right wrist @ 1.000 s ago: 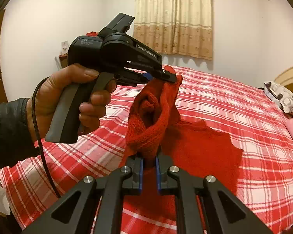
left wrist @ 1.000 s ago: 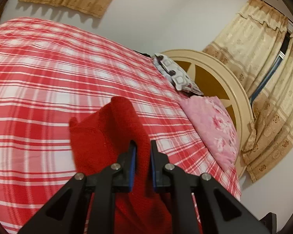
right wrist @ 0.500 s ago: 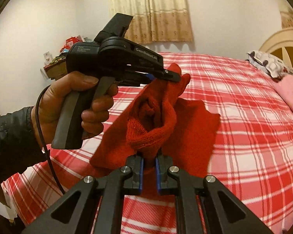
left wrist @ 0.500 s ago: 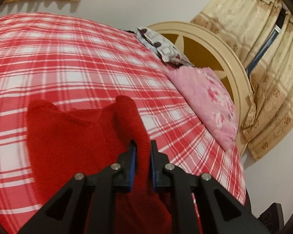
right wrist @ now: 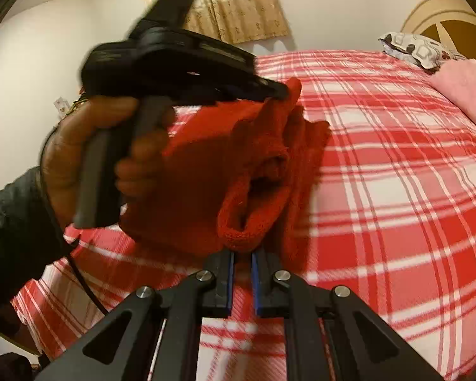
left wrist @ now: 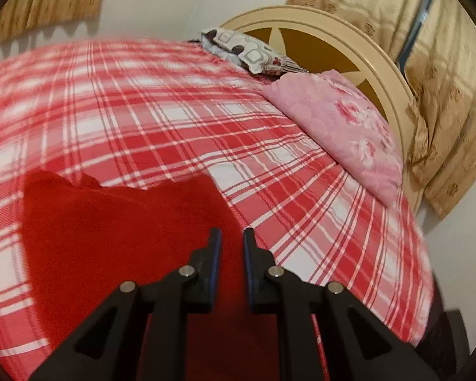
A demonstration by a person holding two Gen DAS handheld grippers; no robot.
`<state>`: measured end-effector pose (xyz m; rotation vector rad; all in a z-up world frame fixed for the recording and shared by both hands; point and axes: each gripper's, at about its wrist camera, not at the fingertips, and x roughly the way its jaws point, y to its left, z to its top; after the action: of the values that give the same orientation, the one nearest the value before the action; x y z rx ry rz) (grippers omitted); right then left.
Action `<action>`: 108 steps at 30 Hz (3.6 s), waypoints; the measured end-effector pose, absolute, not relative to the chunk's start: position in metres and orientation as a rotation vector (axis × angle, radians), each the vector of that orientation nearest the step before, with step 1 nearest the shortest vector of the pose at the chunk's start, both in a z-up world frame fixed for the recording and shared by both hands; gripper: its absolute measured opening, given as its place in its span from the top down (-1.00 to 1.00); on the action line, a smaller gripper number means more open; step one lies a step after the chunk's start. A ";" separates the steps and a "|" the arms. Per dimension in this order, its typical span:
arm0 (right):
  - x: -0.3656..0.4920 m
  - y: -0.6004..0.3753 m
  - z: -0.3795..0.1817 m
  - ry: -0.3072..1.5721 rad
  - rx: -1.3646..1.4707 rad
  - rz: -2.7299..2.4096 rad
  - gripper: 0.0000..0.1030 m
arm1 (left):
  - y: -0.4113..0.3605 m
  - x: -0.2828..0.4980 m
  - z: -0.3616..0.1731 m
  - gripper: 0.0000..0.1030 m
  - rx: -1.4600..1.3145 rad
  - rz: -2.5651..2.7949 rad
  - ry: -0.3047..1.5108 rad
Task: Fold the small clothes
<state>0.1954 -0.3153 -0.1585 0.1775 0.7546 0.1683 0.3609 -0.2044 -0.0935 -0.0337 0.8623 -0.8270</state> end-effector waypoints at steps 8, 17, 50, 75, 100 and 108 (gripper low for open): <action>0.185 -0.343 -0.140 0.705 0.262 0.114 0.23 | -0.145 0.331 -0.096 -0.47 0.118 -0.584 0.721; 0.286 -0.354 -0.119 0.724 0.350 0.125 -0.17 | -0.120 0.314 -0.128 -0.47 0.089 -0.555 0.786; 0.335 -0.305 -0.119 0.755 0.154 0.200 -0.10 | -0.125 0.310 -0.144 -0.77 0.103 -0.548 0.820; 0.328 -0.357 -0.164 0.766 0.344 0.245 -0.08 | -0.125 0.321 -0.153 -1.00 0.064 -0.551 0.862; 0.371 -0.432 -0.194 0.849 0.624 0.203 -0.27 | -0.117 0.337 -0.166 -1.00 -0.095 -0.654 0.949; 0.390 -0.417 -0.199 0.856 0.599 0.256 0.22 | -0.123 0.336 -0.164 -0.57 -0.109 -0.711 0.930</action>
<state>0.3901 -0.4175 -0.1990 0.5987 0.8557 0.2556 0.3360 -0.1231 -0.1640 -0.1087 0.9297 -0.7107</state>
